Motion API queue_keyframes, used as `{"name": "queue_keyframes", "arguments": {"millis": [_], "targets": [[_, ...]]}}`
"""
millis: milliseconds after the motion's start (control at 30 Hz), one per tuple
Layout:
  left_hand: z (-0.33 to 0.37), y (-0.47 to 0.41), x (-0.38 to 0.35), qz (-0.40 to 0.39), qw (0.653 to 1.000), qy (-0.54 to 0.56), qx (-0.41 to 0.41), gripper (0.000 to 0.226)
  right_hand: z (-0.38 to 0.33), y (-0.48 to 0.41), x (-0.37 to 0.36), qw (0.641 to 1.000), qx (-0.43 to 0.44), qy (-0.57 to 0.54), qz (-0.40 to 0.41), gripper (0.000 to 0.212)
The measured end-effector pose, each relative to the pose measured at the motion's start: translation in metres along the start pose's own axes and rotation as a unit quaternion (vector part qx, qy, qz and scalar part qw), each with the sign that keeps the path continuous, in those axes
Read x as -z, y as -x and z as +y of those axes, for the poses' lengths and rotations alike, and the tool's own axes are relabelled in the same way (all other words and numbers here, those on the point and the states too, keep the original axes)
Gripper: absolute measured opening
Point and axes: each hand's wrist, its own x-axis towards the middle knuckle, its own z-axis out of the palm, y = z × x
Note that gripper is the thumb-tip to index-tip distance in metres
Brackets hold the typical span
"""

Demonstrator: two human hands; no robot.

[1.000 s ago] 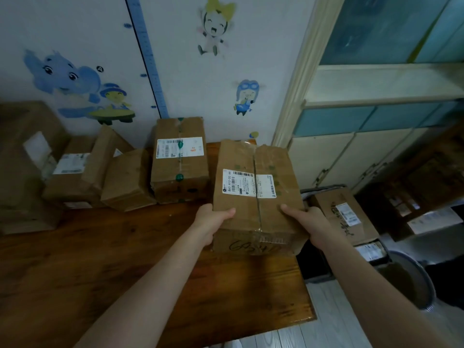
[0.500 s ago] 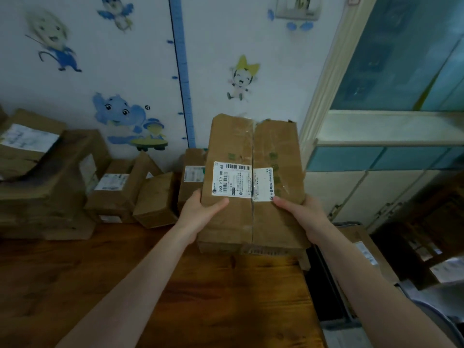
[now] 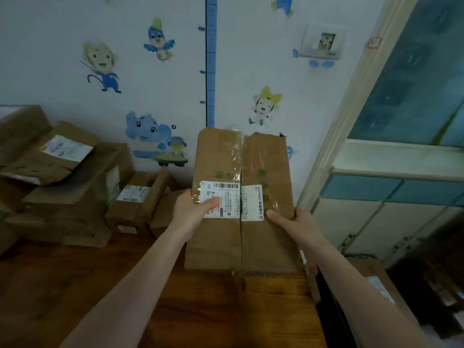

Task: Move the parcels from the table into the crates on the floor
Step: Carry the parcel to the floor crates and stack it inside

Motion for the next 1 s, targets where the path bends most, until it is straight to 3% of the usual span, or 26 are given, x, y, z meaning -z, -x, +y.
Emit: {"name": "queue_keyframes", "arguments": {"millis": [100, 200, 300, 400, 600, 833, 1000], "targets": [[0.002, 0.0, -0.001, 0.007, 0.999, -0.024, -0.032, 0.023, -0.007, -0.004, 0.002, 1.0, 0.005, -0.018, -0.002, 0.027], [0.007, -0.004, -0.001, -0.01, 0.998, -0.055, -0.03, 0.025, -0.01, -0.005, 0.002, 0.999, 0.03, 0.003, 0.023, 0.039], [0.016, -0.011, 0.002, -0.004, 0.999, -0.04, -0.012, 0.045, -0.007, -0.004, 0.0, 0.998, 0.054, 0.039, 0.021, 0.023], [0.022, -0.014, 0.004, 0.044, 0.998, -0.01, -0.041, 0.028, -0.006, -0.003, 0.0, 0.996, 0.051, 0.075, -0.014, 0.023], [0.024, -0.009, -0.001, 0.056, 0.995, -0.014, -0.08, 0.024, -0.018, -0.021, 0.004, 0.999, 0.013, 0.027, 0.023, 0.062], [0.042, -0.011, 0.002, 0.046, 0.994, 0.006, -0.095, 0.028, -0.028, -0.02, 0.005, 0.986, 0.11, 0.103, 0.07, 0.028], [0.043, -0.007, 0.002, 0.074, 0.987, -0.018, -0.142, 0.016, -0.041, -0.026, 0.009, 0.993, 0.062, 0.091, 0.046, 0.054]]}}
